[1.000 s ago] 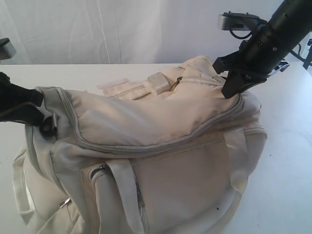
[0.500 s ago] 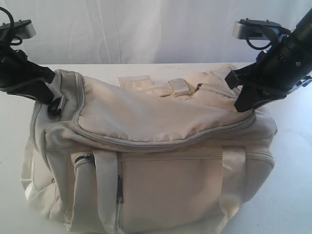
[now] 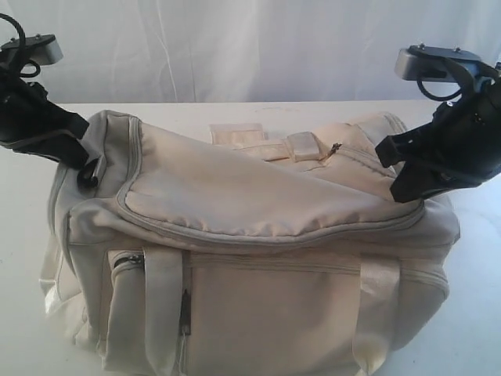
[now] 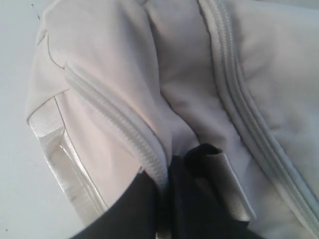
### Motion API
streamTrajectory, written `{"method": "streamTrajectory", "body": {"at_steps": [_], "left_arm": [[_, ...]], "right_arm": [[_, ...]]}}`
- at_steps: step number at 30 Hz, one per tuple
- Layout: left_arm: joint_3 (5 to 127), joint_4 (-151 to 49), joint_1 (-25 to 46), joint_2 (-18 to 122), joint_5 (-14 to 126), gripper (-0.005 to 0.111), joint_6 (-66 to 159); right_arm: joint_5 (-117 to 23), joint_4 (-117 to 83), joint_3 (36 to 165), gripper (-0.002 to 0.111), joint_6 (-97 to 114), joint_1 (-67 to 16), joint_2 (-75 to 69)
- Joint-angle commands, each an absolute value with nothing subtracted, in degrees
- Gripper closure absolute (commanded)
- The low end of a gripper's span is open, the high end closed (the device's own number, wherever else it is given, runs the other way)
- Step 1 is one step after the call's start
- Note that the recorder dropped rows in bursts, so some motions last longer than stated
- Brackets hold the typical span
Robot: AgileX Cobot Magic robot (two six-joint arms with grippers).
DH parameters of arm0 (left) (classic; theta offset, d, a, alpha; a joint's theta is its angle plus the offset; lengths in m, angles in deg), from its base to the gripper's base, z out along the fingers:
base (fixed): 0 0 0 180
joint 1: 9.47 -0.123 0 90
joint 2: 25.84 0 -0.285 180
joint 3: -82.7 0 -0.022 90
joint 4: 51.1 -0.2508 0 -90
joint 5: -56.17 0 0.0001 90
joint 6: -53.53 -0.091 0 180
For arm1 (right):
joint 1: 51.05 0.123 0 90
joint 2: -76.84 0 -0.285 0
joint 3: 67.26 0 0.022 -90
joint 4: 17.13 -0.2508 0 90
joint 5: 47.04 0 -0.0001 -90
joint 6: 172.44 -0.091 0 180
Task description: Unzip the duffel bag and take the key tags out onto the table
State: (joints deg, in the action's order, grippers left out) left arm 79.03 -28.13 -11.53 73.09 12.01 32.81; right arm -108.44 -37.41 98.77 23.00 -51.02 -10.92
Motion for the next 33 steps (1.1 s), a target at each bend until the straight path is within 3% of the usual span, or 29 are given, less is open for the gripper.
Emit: {"method": "streamTrajectory", "body": {"at_steps": [1, 5, 9, 13, 16, 25, 33], "left_arm": [[79.4, -27.1, -11.6, 73.0, 10.5, 0.107, 32.1], [79.4, -27.1, -11.6, 73.0, 8.6, 0.106, 30.7], [81.4, -27.1, -11.6, 73.0, 6.1, 0.086, 30.7], [84.7, -27.8, -11.6, 73.0, 2.7, 0.056, 30.8], [88.1, -28.2, -11.6, 72.8, -1.0, 0.043, 30.8], [101.1, -16.2, -9.9, 72.4, -4.3, 0.043, 29.1], [108.8, -6.8, 0.9, 87.7, -2.6, 0.044, 27.5]], "right_arm": [[-108.1, -35.6, 97.5, 0.108, 22.6, -51.0, -9.5], [-106.6, -35.8, 97.4, 0.108, 25.1, -51.0, -9.7], [-104.5, -37.7, 97.4, 0.098, 26.0, -51.0, -9.8], [-102.5, -38.5, 97.6, 0.07, 26.8, -51.0, -9.8], [-101.7, -38.0, 97.7, 0.05, 26.8, -51.0, -9.8], [-99.1, -37.9, 101.0, 0.046, 26.8, -51.0, -9.7], [-102.8, -37.9, 105.3, 0.046, 26.8, -51.0, -9.7]]}}
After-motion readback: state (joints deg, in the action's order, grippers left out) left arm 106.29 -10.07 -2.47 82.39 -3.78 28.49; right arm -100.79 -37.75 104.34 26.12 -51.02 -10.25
